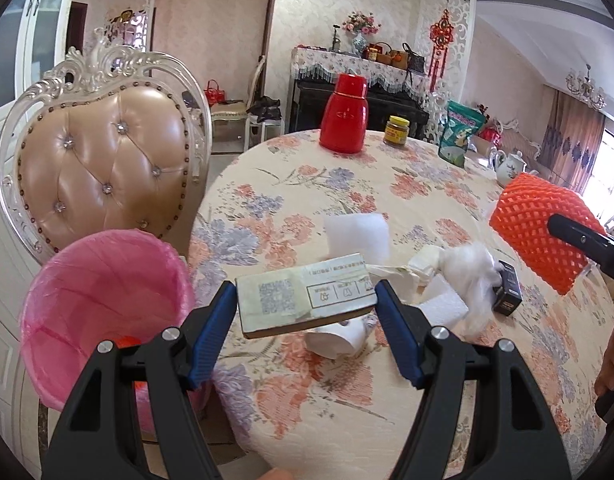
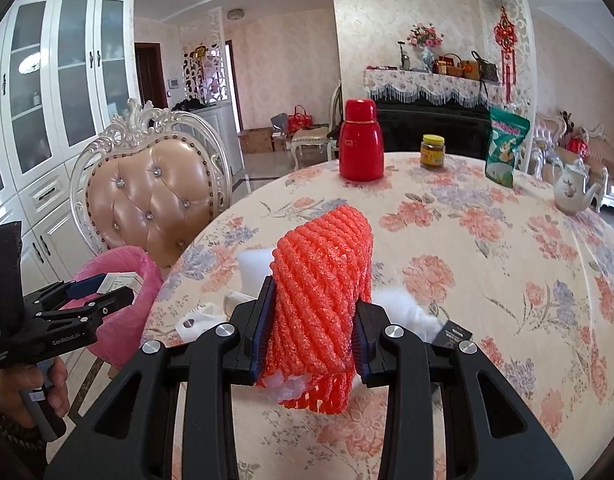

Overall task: Collect trash
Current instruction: 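Carry the card and orange net in both tools over the pink wastebasket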

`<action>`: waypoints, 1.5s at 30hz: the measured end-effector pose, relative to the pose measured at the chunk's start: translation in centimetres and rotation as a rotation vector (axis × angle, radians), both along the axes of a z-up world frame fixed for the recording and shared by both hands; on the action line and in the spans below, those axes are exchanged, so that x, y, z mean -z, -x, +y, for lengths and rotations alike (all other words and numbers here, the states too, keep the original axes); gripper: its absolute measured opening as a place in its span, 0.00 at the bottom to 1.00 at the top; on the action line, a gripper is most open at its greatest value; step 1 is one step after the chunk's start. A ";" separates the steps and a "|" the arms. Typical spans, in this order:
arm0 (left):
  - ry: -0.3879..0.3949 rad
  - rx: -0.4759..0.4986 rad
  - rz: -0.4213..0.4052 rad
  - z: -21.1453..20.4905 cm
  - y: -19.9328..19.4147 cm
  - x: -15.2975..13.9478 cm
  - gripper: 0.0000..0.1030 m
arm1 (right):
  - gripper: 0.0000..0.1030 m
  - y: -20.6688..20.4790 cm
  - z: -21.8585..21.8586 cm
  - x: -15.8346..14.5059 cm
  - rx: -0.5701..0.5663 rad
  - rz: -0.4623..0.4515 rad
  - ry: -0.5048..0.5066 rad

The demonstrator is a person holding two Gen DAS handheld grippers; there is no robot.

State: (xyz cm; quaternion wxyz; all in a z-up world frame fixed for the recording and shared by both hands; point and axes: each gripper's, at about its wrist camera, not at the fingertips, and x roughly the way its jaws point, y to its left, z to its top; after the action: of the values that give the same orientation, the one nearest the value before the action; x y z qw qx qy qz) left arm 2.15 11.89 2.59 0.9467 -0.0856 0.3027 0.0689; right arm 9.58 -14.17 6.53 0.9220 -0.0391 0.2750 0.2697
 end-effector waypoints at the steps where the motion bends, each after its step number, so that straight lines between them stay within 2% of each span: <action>1: 0.001 -0.003 -0.001 0.2 0.1 -0.1 0.67 | 0.33 0.0 0.3 -0.1 -0.006 -0.002 0.000; 16: -0.027 -0.117 -0.019 6.7 3.0 -1.3 0.67 | 0.33 0.1 6.5 -0.3 -0.101 0.005 -0.002; 27: -0.074 -0.222 -0.015 12.3 5.3 -2.3 0.67 | 0.33 0.3 13.6 0.1 -0.210 0.016 0.006; 45: -0.095 -0.324 0.023 18.0 7.4 -1.5 0.67 | 0.33 1.2 24.4 1.5 -0.380 0.061 0.009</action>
State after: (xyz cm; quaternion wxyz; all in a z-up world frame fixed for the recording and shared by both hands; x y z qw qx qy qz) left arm -5.23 29.84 4.07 0.9227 -0.0876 0.2924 0.2357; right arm 8.38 10.19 5.07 0.8456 -0.0864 0.2916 0.4388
